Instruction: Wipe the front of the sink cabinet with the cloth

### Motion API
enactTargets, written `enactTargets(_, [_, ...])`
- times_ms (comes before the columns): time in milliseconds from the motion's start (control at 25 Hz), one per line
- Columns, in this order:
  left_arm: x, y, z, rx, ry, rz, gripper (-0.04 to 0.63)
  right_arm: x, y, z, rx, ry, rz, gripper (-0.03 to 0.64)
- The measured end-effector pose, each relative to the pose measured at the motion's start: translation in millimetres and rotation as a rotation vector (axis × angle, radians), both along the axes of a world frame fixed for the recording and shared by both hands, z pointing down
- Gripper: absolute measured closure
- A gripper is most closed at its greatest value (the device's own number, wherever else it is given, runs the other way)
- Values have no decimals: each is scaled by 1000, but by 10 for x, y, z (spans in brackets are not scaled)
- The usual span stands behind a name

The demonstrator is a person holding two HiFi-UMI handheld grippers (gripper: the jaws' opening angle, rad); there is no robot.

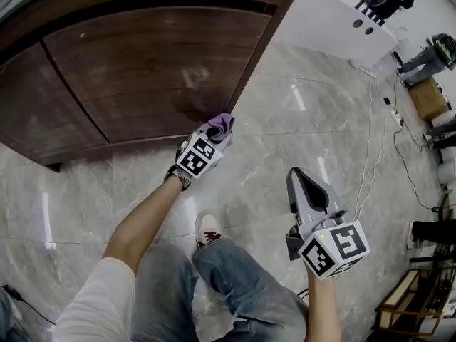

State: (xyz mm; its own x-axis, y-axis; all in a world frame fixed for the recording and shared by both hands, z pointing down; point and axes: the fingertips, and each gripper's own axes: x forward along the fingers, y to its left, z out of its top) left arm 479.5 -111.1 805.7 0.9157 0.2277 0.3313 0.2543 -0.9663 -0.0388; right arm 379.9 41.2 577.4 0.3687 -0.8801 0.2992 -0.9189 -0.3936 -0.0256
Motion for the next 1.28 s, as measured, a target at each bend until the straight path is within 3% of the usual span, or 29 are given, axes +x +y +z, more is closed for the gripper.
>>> enactTargets(240, [9,312,-616,7,154,76,545,107,32,-46,14,6,46,609])
enactTargets(480, [-430,304,-1408,-6,297,73,546,-18,-159,-200,17,64,5,609])
enactTargets(680, [-932,171,-1773,14,333,26,546,-156,-423,-314,41,73,-39,610])
enactTargets(1000, [-1779,-388,-2288,125,332,-138,546,-631,-1006,-536,49,127,-183,610])
enactTargets(1280, [-2437,-658,-2650,153,347,-241,546,-952,-1367,-658,53,164,-278,610])
